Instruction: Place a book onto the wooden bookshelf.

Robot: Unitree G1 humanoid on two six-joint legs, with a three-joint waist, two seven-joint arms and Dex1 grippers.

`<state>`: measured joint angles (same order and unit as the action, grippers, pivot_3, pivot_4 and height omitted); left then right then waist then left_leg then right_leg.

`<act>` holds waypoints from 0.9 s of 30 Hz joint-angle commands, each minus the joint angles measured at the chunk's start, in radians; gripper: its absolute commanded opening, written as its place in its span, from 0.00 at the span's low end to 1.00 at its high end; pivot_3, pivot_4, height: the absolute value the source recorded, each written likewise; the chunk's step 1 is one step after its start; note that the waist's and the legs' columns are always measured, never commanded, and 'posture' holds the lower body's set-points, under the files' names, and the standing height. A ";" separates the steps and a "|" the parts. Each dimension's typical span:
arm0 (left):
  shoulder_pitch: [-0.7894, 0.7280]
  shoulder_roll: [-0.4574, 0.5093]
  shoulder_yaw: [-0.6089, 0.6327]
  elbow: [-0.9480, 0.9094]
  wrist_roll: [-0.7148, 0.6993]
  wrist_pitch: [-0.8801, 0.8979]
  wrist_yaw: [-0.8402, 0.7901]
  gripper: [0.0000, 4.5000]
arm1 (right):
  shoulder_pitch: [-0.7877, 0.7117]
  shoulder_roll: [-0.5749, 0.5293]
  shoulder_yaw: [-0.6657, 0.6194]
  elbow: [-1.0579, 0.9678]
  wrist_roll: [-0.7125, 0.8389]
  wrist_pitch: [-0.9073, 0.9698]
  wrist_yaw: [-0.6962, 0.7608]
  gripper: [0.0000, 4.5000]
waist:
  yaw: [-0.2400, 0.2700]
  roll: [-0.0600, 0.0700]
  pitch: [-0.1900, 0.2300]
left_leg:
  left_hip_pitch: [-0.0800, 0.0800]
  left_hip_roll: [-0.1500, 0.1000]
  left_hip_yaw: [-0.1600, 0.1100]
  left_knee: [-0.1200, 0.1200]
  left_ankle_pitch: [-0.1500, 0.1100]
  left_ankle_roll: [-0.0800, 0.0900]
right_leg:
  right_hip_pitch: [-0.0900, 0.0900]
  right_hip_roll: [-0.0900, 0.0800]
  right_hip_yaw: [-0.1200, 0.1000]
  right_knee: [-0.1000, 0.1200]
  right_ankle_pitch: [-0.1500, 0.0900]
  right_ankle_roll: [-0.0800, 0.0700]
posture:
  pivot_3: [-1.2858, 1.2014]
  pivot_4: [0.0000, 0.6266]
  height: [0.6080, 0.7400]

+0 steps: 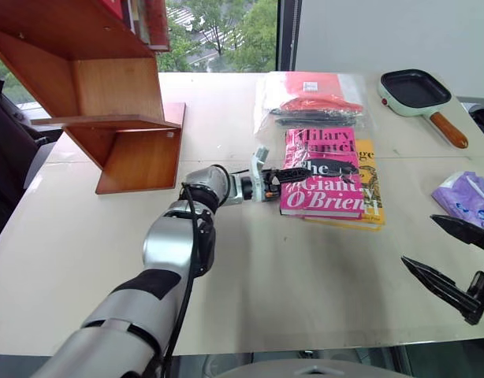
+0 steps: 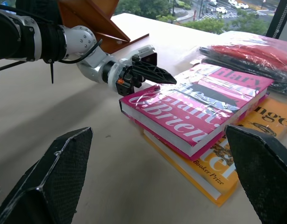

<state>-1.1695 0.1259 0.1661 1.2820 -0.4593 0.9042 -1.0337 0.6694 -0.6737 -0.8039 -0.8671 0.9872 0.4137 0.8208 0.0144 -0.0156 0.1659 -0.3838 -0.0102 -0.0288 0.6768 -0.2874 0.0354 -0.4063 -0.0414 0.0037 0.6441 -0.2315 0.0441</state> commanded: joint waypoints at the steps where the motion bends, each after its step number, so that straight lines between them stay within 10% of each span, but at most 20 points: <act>1: -0.021 -0.044 0.046 0.019 0.009 -0.019 0.048 1.00 | -0.005 -0.014 -0.027 -0.025 0.014 -0.009 -0.017 0.99 | 0.001 0.000 0.000 | 0.000 0.000 0.000 0.000 0.000 0.000 | 0.000 0.000 0.000 0.000 0.000 0.000 | 0.52 0.24 0.96; 8: -0.026 -0.051 0.141 0.028 -0.010 -0.001 0.108 0.74 | -0.014 -0.036 -0.032 -0.028 0.023 -0.004 -0.033 1.00 | 0.000 0.000 0.000 | 0.000 0.000 0.000 0.000 0.000 0.000 | 0.000 0.000 0.000 0.000 0.000 0.000 | 0.52 0.24 0.96; 15: -0.008 -0.015 0.196 -0.029 -0.033 0.043 0.063 0.08 | -0.069 -0.084 0.001 -0.001 0.024 0.008 -0.041 1.00 | -0.004 0.000 0.000 | 0.001 0.000 0.000 0.000 0.000 0.000 | 0.000 0.000 0.000 0.001 0.000 0.000 | 0.52 0.24 0.96; 23: 0.201 0.020 -0.083 -1.026 -0.093 0.105 -0.046 0.06 | -0.210 -0.136 0.046 0.118 0.065 0.042 -0.018 1.00 | -0.001 0.000 0.001 | -0.001 0.001 0.001 0.000 0.004 -0.007 | -0.002 -0.003 0.007 0.003 0.000 0.000 | 0.52 0.24 0.96; 27: 0.289 0.211 -0.284 -1.484 0.181 -0.296 0.001 0.06 | -0.418 -0.182 0.162 0.293 0.113 0.079 0.042 1.00 | -0.006 0.000 0.001 | -0.001 0.001 0.005 0.000 0.004 -0.008 | -0.003 -0.006 0.012 0.002 0.001 0.000 | 0.52 0.24 0.96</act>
<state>-0.8752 0.2815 -0.0621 -0.0443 -0.3909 0.7962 -1.0487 0.3078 -0.8452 -0.6728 -0.6250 1.0736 0.4860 0.8395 0.0080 -0.0160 0.1665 -0.3837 -0.0089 -0.0241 0.6767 -0.2833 0.0279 -0.4094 -0.0476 0.0153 0.6458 -0.2309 0.0439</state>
